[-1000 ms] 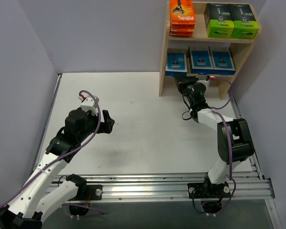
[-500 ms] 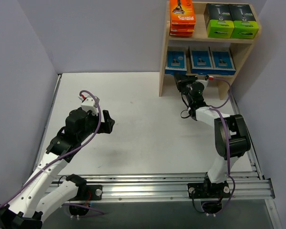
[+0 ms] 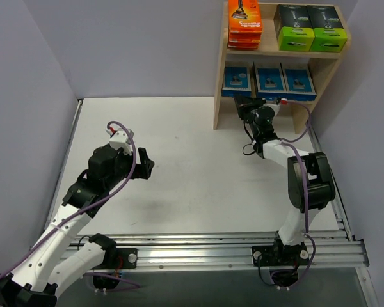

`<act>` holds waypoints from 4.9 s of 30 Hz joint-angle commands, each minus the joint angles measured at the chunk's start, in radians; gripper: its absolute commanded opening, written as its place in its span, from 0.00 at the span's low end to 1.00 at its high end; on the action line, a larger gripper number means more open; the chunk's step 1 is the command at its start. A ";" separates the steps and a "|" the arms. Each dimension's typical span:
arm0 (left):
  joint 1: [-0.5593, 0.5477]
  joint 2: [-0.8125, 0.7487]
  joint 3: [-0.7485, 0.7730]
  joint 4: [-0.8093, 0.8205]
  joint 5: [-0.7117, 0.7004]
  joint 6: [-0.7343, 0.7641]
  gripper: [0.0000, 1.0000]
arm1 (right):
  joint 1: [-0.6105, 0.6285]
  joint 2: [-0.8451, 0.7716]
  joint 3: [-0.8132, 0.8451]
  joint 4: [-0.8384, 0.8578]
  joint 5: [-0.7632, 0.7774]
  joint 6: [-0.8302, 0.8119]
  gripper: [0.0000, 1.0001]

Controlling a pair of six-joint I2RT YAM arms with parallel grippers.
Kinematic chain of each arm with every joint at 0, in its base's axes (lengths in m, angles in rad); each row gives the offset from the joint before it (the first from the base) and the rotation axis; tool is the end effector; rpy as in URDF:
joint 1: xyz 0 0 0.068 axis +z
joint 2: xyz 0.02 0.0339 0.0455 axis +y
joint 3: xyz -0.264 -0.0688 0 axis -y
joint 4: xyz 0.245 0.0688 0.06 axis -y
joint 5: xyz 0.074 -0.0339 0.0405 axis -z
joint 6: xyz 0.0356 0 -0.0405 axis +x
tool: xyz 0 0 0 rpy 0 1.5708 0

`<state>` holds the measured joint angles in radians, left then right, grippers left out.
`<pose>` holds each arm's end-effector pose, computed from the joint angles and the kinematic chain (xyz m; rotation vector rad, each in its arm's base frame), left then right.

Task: Place and organize the shaving razors onto the shelf
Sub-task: Place the shaving razor onto shelf

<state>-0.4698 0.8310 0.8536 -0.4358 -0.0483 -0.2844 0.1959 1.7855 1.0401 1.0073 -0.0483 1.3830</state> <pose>0.1666 -0.0826 0.3300 0.1545 2.0043 -0.4385 0.3948 0.0801 0.2777 0.7687 1.2204 1.3585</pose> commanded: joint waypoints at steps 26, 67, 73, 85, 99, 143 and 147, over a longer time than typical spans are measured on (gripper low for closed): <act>-0.003 0.016 0.012 0.016 -0.005 0.005 0.94 | -0.026 0.029 0.014 0.028 0.087 0.019 0.00; -0.001 0.025 0.012 0.017 -0.002 0.005 0.94 | -0.036 0.000 -0.028 0.036 0.165 0.028 0.00; -0.001 0.025 0.012 0.017 -0.004 0.005 0.94 | -0.039 -0.001 -0.028 0.039 0.160 0.028 0.00; -0.001 0.025 0.013 0.017 -0.004 0.005 0.94 | -0.039 0.011 -0.022 0.048 0.139 0.027 0.00; -0.001 0.017 0.009 0.022 0.007 0.011 0.94 | -0.041 -0.023 -0.034 0.042 0.128 0.013 0.24; 0.013 -0.049 -0.004 0.045 -0.064 0.050 0.94 | -0.190 -0.612 0.004 -0.890 -0.116 -0.740 0.94; 0.013 -0.067 -0.005 0.057 -0.073 0.063 0.95 | -0.222 -0.702 0.014 -1.001 -0.049 -0.863 0.94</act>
<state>-0.4622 0.7841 0.8474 -0.4290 -0.0990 -0.2462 -0.0074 1.1625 1.0134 0.1806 -0.1226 0.7033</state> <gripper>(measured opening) 0.945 0.939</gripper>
